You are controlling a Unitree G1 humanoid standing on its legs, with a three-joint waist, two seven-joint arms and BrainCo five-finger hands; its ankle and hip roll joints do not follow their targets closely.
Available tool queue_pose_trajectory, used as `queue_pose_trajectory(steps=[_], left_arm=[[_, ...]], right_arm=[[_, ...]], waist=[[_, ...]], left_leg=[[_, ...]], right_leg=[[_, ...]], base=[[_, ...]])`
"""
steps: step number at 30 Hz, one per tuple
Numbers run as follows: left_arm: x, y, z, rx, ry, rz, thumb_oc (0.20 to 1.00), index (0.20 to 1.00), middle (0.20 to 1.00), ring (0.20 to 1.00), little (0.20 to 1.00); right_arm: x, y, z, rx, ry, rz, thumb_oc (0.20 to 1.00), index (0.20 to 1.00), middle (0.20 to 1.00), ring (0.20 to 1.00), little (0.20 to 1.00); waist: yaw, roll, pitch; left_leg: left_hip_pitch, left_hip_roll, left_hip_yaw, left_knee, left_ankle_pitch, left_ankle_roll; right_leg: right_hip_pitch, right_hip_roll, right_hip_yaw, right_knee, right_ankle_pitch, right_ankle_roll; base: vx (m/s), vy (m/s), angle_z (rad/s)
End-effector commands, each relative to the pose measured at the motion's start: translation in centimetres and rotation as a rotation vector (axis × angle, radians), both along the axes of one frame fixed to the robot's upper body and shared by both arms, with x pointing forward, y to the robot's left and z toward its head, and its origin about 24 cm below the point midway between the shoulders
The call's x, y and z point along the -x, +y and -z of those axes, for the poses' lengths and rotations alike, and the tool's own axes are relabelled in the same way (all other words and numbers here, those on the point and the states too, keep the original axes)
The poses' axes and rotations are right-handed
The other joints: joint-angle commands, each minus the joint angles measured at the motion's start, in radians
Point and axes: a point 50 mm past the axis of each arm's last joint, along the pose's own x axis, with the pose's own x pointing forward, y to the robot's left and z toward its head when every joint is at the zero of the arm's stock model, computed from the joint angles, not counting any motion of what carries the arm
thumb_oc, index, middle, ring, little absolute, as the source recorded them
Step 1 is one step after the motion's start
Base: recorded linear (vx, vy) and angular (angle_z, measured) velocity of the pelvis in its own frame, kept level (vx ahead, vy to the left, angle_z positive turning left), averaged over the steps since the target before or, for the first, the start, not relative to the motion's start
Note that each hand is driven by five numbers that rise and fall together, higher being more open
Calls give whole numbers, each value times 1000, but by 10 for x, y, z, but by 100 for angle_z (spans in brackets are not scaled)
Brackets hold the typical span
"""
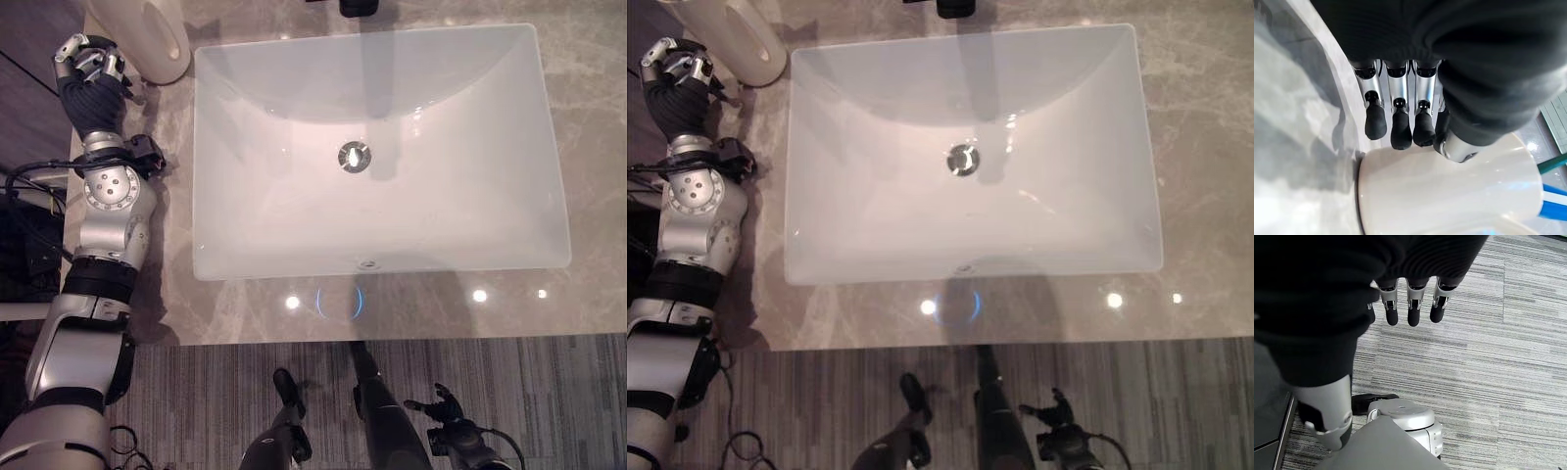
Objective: Put brush and paste in cup on sink, flatten towel.
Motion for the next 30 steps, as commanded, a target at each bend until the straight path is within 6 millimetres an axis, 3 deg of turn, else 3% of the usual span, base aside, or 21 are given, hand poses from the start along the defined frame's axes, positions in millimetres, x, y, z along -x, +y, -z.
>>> queue_pose_trajectory(steps=[1, 17, 22, 30], left_arm=[[-9, -12, 10, -9, 44, -13, 200, 200, 200, 200, 200], [8, -10, 34, -6, 51, 44, 200, 200, 200, 200, 200], [7, -10, 31, -46, 54, 49, 200, 200, 200, 200, 200], [-7, -18, -4, -80, 21, -2, 200, 200, 200, 200, 200]], right_arm=[[-1, -2, 0, 32, 3, 11, 1000, 1000, 1000, 1000, 1000], [4, -10, 0, 42, 27, 34, 1000, 1000, 1000, 1000, 1000], [3, -8, 1, 35, 26, 27, 1000, 1000, 1000, 1000, 1000], [9, -9, 3, 44, 47, 16, 1000, 1000, 1000, 1000, 1000]], waist=[[-11, -17, 22], [18, -22, 3], [16, -23, 8], [2, -30, 10]], left_leg=[[43, -18, -50, 7, 2, -32], [46, -21, -61, 7, 4, -26], [40, -20, -59, 7, 5, -25], [31, -14, -60, 7, 9, -28]], right_leg=[[86, 13, -36, 0, -52, 41], [99, 14, -52, 0, -57, 34], [90, 18, -48, 0, -54, 34], [79, 26, -41, 0, -49, 36]], base=[[0, 0, 0], [-1, -2, 0], [0, 0, 0], [0, 0, 0]])
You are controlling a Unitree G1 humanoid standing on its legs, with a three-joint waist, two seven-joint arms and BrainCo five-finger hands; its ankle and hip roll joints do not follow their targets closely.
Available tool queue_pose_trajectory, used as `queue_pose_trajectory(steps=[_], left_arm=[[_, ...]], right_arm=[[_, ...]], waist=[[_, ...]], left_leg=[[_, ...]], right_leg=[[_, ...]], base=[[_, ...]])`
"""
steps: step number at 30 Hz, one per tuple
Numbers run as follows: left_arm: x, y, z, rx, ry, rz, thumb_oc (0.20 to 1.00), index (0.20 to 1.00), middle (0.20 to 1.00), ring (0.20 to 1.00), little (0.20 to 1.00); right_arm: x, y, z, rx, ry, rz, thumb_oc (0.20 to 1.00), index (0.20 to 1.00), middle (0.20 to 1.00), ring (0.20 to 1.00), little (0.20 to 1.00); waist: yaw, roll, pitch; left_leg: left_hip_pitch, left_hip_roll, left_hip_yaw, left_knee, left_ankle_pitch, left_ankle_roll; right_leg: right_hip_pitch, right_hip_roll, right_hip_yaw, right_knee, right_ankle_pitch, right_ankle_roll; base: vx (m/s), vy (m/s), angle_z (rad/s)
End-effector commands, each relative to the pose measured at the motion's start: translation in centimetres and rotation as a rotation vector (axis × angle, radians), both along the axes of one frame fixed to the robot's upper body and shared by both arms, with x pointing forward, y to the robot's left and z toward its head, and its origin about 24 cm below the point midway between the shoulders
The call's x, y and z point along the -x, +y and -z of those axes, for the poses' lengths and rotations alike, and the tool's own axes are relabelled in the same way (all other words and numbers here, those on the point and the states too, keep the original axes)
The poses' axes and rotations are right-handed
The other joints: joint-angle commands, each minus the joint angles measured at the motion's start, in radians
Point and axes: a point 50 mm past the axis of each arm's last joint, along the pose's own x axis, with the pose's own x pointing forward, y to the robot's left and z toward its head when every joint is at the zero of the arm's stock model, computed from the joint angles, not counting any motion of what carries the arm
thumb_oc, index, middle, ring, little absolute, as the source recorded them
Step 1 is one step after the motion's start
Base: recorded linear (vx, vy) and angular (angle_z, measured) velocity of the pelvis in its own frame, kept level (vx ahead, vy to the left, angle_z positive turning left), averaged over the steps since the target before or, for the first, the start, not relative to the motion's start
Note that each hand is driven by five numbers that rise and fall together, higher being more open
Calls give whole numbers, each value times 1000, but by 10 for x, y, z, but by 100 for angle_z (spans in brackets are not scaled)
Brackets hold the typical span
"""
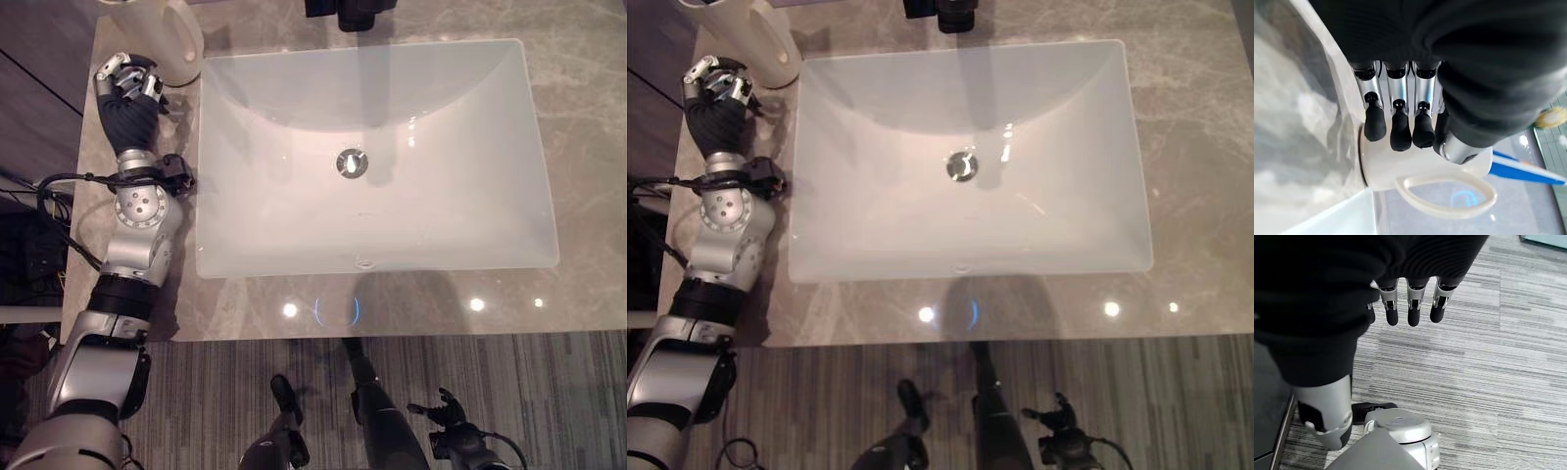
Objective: Put brush and paste in cup on sink, flatten towel.
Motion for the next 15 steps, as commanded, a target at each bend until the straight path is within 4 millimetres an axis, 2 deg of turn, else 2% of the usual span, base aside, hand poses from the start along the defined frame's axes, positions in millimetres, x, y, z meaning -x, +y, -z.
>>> queue_pose_trajectory(steps=[1, 4, 8, 12, 15], left_arm=[[-8, 8, -18, -2, -11, -82, 200, 200, 200, 200, 200], [-10, 3, -43, -39, -50, -99, 200, 200, 200, 200, 200], [-12, 0, -57, -32, -71, -98, 200, 200, 200, 200, 200], [-10, 5, -58, -63, -70, -111, 200, 200, 200, 200, 200], [-6, 18, -48, -77, -47, -123, 200, 200, 200, 200, 200]], right_arm=[[1, -4, 0, 23, 18, -12, 1000, 1000, 1000, 1000, 1000], [0, -5, -1, 30, 16, -18, 1000, 1000, 1000, 1000, 1000], [-4, -4, -2, 31, 6, -31, 1000, 1000, 1000, 1000, 1000], [-7, -5, -4, 33, -5, -36, 1000, 1000, 1000, 1000, 1000], [-8, -5, -4, 28, -10, -28, 1000, 1000, 1000, 1000, 1000]], waist=[[-6, -11, 30], [-11, -13, 27], [-10, -10, 24], [-2, -3, 24], [7, 2, 24]], left_leg=[[16, -15, -65, 6, 9, -28], [16, -12, -66, 6, 8, -27], [17, -9, -70, 6, 9, -29], [20, -9, -78, 6, 9, -29], [22, -9, -80, 6, 10, -30]], right_leg=[[68, 24, -43, 0, -52, 37], [66, 29, -39, 0, -51, 38], [69, 29, -40, 0, -54, 38], [73, 27, -45, 0, -60, 35], [76, 25, -48, 0, -63, 34]], base=[[0, 0, 0], [32, -17, 0], [32, -10, -4], [16, -5, -1], [0, 0, 0]])
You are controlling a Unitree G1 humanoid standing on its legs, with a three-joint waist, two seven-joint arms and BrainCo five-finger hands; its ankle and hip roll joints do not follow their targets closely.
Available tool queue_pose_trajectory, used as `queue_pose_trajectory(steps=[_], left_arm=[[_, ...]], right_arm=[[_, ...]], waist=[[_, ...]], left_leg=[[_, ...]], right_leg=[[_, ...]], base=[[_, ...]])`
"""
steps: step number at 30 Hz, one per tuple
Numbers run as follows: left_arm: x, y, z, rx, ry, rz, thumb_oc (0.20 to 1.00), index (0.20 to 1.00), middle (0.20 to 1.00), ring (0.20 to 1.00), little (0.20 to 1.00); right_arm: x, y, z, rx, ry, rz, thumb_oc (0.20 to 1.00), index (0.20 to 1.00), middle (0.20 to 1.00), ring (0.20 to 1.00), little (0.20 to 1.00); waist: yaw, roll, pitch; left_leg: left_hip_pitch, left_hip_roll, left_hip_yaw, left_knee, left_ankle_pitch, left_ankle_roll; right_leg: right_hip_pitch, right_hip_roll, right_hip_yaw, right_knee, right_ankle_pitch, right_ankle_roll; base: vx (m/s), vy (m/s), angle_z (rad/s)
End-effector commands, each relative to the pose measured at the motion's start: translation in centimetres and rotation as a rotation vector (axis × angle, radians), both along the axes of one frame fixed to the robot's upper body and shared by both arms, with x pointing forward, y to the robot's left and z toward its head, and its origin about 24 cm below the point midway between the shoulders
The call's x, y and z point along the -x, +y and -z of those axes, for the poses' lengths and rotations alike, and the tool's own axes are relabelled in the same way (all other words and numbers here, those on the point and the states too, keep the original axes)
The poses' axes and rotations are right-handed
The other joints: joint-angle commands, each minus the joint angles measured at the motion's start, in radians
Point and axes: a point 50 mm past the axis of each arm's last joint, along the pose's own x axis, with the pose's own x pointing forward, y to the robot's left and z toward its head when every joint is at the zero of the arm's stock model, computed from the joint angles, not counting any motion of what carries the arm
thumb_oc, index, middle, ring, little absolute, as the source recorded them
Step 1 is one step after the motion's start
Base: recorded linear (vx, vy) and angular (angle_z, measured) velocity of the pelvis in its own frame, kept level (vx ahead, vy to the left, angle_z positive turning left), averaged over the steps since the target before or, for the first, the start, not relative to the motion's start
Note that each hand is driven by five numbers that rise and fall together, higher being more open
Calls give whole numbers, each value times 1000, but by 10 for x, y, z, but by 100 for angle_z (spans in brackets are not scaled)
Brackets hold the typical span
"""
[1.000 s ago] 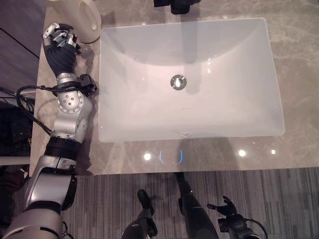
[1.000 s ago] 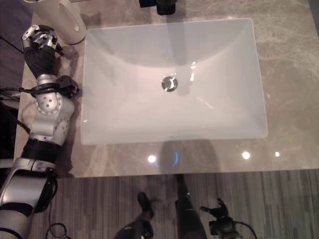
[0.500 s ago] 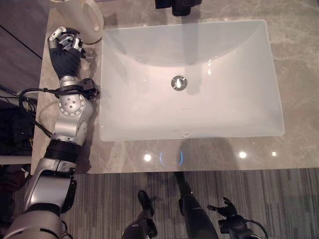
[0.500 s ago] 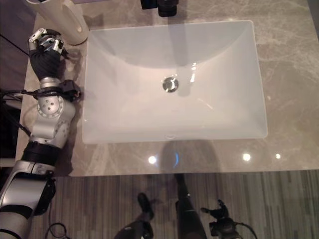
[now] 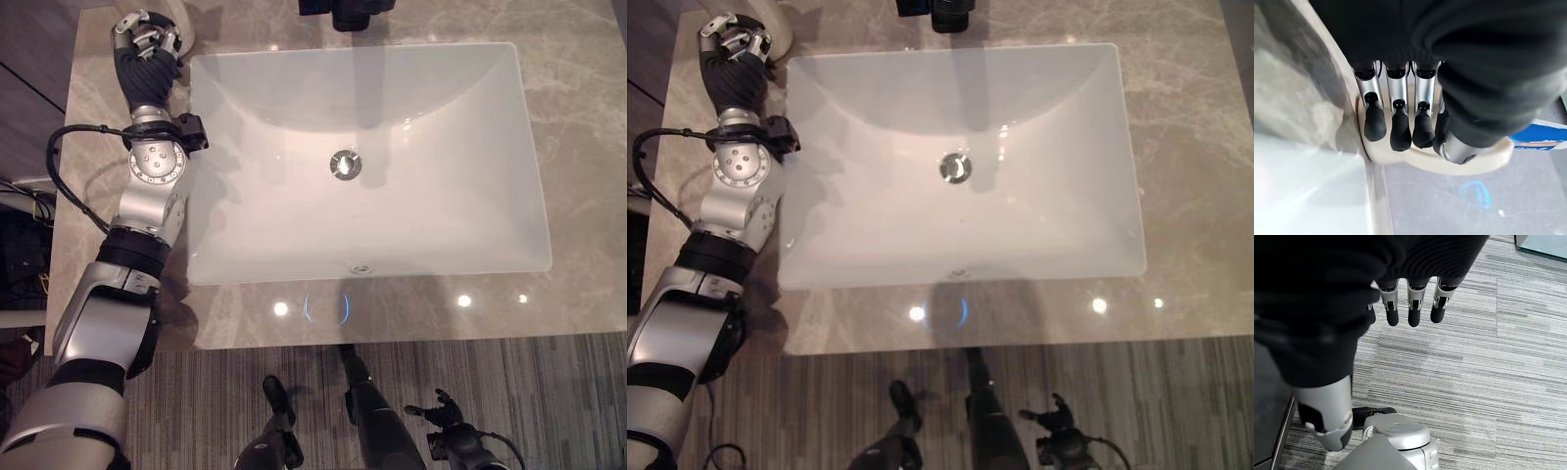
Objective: Put brush and paste in cup on sink, flatten towel.
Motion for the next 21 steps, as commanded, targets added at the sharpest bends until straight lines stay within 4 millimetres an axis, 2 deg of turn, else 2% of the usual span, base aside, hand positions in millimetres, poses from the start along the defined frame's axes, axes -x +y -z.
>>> queue_pose_trajectory(steps=[1, 6, 11, 13, 16, 18, 21], left_arm=[[12, 30, -20, -38, -71, -73, 200, 200, 200, 200, 200], [27, 77, 7, -25, 11, -161, 200, 200, 200, 200, 200], [35, 118, 7, 47, 44, -286, 200, 200, 200, 200, 200], [41, 128, -3, -22, 42, -322, 200, 200, 200, 200, 200], [44, 142, -4, -43, 88, -366, 200, 200, 200, 200, 200], [42, 146, -13, -92, 121, -397, 200, 200, 200, 200, 200], [36, 136, -28, -152, 114, -381, 200, 200, 200, 200, 200]], right_arm=[[-3, -9, -3, 31, -4, -3, 1000, 1000, 1000, 1000, 1000], [0, -15, -3, 35, 5, 26, 1000, 1000, 1000, 1000, 1000], [2, -18, -4, 43, 9, 24, 1000, 1000, 1000, 1000, 1000], [-1, -19, -5, 46, -3, 16, 1000, 1000, 1000, 1000, 1000], [-2, -18, -6, 66, -5, -28, 1000, 1000, 1000, 1000, 1000], [-6, -16, -7, 69, -20, -51, 1000, 1000, 1000, 1000, 1000], [-9, -13, -8, 61, -39, -73, 1000, 1000, 1000, 1000, 1000]], waist=[[16, 21, 37], [39, 35, 40], [35, 36, 42], [27, 30, 44], [23, 23, 44], [15, 25, 47], [5, 27, 47]], left_leg=[[37, -19, -81, 6, 9, -30], [39, -18, -83, 6, 18, -34], [35, -14, -84, 6, 20, -40], [28, -11, -81, 6, 21, -44], [13, -1, -77, 6, 26, -49], [2, 4, -79, 6, 34, -55], [-14, 6, -81, 6, 34, -58]], right_leg=[[93, 14, -50, 0, -73, 47], [99, 13, -60, 0, -79, 43], [97, 15, -68, 0, -79, 45], [92, 20, -67, 0, -76, 46], [83, 22, -65, 0, -70, 49], [74, 24, -69, 0, -65, 50], [61, 24, -70, 0, -58, 53]], base=[[0, 0, 0], [0, 0, 0], [9, 1, 2], [0, 0, 0], [0, 0, 0], [-5, 4, -2], [0, 0, 0]])
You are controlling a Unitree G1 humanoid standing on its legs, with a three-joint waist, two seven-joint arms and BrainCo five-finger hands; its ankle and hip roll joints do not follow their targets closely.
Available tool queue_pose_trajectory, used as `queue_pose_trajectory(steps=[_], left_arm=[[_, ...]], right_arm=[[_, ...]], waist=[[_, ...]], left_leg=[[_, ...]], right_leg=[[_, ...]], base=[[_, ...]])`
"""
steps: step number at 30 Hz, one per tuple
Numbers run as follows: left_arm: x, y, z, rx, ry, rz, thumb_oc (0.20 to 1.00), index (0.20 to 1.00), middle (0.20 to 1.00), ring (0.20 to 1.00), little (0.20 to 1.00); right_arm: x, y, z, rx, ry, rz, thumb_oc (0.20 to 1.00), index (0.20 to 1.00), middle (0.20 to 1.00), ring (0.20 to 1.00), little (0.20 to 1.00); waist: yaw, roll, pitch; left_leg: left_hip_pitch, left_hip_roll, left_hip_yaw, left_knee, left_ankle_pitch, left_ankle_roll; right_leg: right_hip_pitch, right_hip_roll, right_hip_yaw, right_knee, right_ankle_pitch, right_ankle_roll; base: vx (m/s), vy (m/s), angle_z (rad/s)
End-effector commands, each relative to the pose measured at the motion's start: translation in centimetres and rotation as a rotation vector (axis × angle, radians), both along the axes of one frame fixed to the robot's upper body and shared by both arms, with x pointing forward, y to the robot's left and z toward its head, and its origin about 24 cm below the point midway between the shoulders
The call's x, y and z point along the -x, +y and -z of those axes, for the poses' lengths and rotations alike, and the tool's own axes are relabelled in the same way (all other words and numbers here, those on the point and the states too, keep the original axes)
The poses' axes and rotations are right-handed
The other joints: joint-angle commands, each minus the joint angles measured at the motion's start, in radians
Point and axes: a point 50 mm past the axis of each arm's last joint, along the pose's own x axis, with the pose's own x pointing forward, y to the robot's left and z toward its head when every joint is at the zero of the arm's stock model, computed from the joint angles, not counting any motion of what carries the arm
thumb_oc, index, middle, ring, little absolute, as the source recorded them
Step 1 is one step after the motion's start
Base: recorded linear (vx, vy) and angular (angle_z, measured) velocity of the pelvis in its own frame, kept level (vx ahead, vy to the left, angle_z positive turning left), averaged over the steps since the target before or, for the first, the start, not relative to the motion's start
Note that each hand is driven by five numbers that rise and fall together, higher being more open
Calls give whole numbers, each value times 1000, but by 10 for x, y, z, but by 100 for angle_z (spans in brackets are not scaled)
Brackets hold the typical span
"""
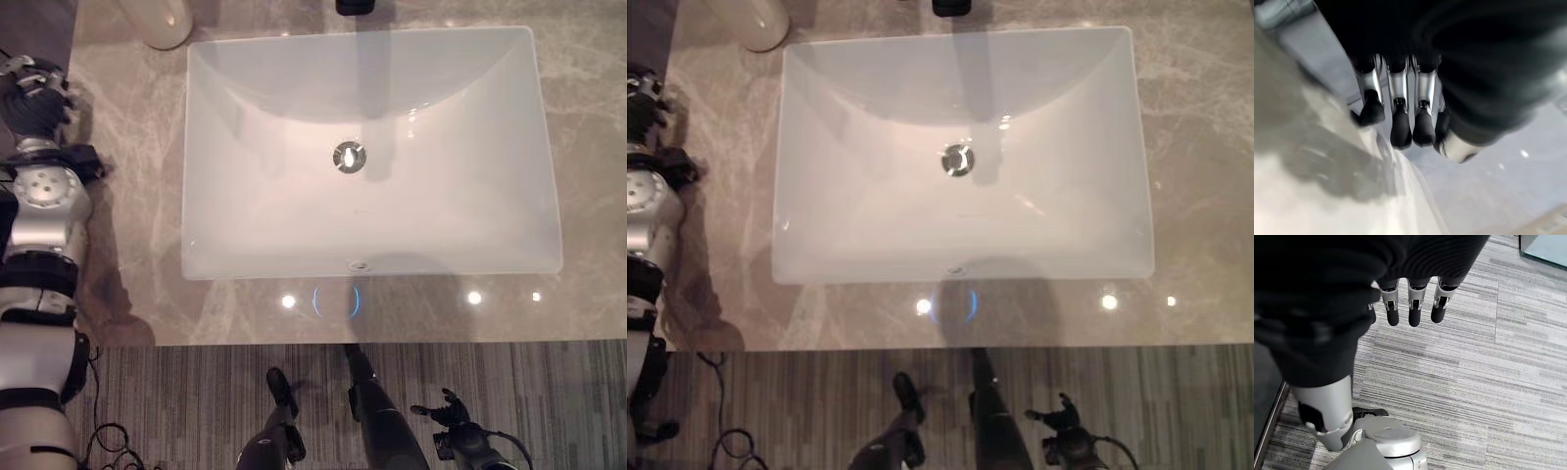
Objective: Put brush and paste in cup on sink, flatten towel.
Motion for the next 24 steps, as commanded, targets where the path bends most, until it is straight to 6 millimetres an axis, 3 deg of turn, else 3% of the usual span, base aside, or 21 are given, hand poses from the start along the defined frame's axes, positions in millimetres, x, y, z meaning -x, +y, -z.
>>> queue_pose_trajectory(steps=[1, 4, 12, 15, 17, 20, 24], left_arm=[[13, 11, -31, -71, -71, -31, 200, 200, 200, 200, 200], [8, -6, -45, -109, -113, 7, 200, 200, 200, 200, 200], [-3, -31, -47, -137, -126, 73, 200, 200, 200, 200, 200], [-6, -48, -45, -202, -123, 132, 200, 200, 200, 200, 200], [-2, -59, -34, -353, -85, 204, 200, 200, 200, 200, 200], [-1, -61, -24, -387, -55, 224, 200, 200, 200, 200, 200], [-7, -84, -21, -424, -65, 283, 200, 200, 200, 200, 200]], right_arm=[[-9, -3, -6, 20, -36, -41, 1000, 1000, 1000, 1000, 1000], [-9, 1, -5, 8, -48, -51, 1000, 1000, 1000, 1000, 1000], [-4, -2, -4, 15, -40, -46, 1000, 1000, 1000, 1000, 1000], [-4, -4, -5, 15, -44, -37, 1000, 1000, 1000, 1000, 1000], [-6, -5, -8, 14, -70, -55, 1000, 1000, 1000, 1000, 1000], [-2, -8, -8, 16, -70, -63, 1000, 1000, 1000, 1000, 1000], [2, -10, -7, 24, -57, -54, 1000, 1000, 1000, 1000, 1000]], waist=[[-20, 7, 46], [-27, 10, 41], [-37, 13, 28], [-41, 16, 27], [-39, 18, 26], [-39, 20, 23], [-40, 22, 20]], left_leg=[[31, -13, -76, 6, 21, -38], [12, -12, -86, 6, 21, -41], [3, -9, -87, 6, 19, -43], [2, -9, -88, 6, 18, -44], [3, -9, -87, 6, 19, -45], [1, -6, -85, 6, 20, -46], [-4, -4, -90, 6, 22, -47]], right_leg=[[104, 8, -63, 0, -65, 72], [89, 7, -68, 0, -62, 72], [79, 7, -65, 0, -61, 73], [75, 8, -62, 0, -59, 72], [74, 10, -54, 0, -57, 70], [74, 10, -53, 0, -59, 69], [71, 9, -62, 0, -60, 69]], base=[[0, 0, 0], [0, 0, 0], [2, 1, 0], [0, 0, 0], [6, 8, -2], [4, -1, -3], [0, 0, 0]])
